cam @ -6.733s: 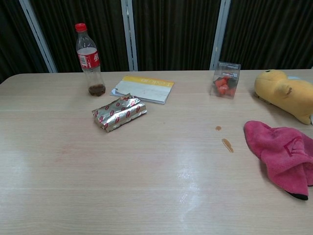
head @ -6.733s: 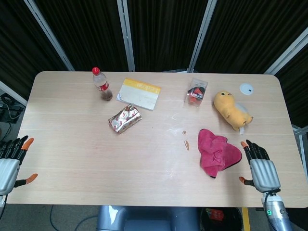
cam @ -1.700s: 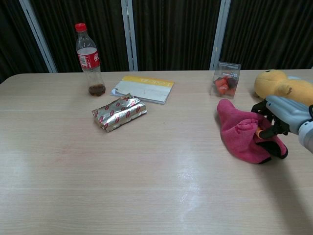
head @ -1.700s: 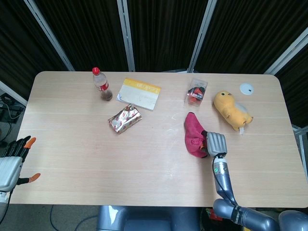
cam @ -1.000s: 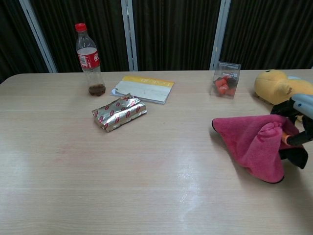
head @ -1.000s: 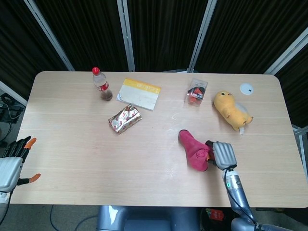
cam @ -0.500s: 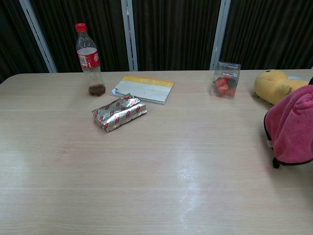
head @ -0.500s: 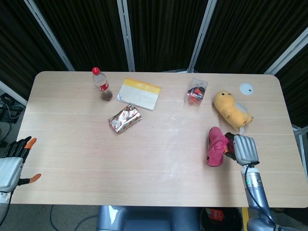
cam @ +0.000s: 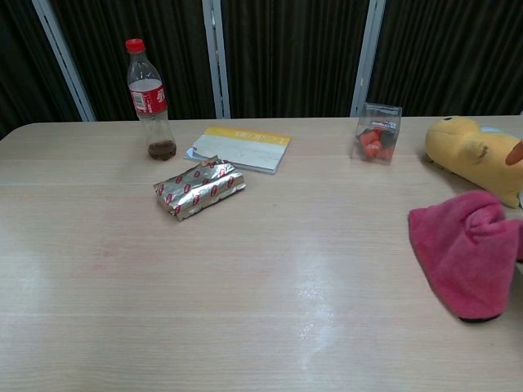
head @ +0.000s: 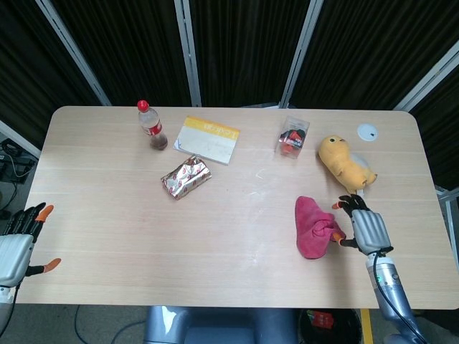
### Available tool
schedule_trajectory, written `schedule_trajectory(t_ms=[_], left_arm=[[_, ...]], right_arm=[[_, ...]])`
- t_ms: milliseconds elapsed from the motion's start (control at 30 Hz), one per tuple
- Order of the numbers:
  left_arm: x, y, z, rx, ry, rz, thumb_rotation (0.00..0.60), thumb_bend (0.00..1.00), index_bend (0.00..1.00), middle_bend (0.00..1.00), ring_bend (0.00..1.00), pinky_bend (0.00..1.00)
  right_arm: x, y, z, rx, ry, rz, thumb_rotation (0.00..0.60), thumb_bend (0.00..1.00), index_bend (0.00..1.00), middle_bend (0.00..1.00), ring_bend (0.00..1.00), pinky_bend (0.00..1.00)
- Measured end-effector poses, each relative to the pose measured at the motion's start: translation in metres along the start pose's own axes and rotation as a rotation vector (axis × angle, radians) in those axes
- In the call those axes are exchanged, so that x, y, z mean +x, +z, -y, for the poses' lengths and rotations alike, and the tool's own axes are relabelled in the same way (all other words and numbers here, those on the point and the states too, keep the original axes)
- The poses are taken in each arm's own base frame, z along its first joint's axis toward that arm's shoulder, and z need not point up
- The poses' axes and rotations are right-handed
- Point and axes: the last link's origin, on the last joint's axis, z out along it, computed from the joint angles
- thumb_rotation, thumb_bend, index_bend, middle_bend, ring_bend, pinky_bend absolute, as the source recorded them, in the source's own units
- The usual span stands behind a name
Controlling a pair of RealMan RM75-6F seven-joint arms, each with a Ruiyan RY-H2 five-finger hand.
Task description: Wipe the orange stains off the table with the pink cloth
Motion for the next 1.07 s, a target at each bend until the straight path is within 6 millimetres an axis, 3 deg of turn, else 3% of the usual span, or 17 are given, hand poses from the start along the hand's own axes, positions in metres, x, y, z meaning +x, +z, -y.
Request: schedule_trajectory(t_ms=[167, 433, 700, 867, 1067], left_arm=[[0.001, 0.000, 0.000, -0.005, 0.003, -0.004, 0.600, 0.00, 0.00, 0.00, 0.00, 0.00], [0.003, -0.001, 0.002, -0.008, 0.010, -0.015, 0.600, 0.00, 0.00, 0.00, 0.00, 0.00], [0.005, -0.004, 0.004, -0.006, 0.020, -0.024, 0.600, 0.00, 0.00, 0.00, 0.00, 0.00], [0.007, -0.008, 0.004, -0.016, 0.036, -0.037, 0.600, 0.00, 0.00, 0.00, 0.00, 0.00], [0.007, -0.006, 0.007, -0.016, 0.045, -0.035, 0.600, 0.00, 0.00, 0.00, 0.00, 0.00]], right_arm=[[0.008, -0.005, -0.009, -0.028, -0.073, -0.011, 0.600, 0.08, 0.07, 0.00, 0.00, 0.12], [0.028, -0.024, -0.027, -0.074, -0.119, -0.059, 0.600, 0.08, 0.02, 0.00, 0.00, 0.12], [0.051, -0.060, -0.046, 0.024, -0.270, -0.220, 0.600, 0.07, 0.00, 0.00, 0.00, 0.10], [0.054, -0.089, -0.069, 0.022, -0.261, -0.253, 0.600, 0.02, 0.00, 0.00, 0.00, 0.07], [0.052, -0.095, -0.076, 0.005, -0.208, -0.250, 0.600, 0.02, 0.00, 0.00, 0.00, 0.06]])
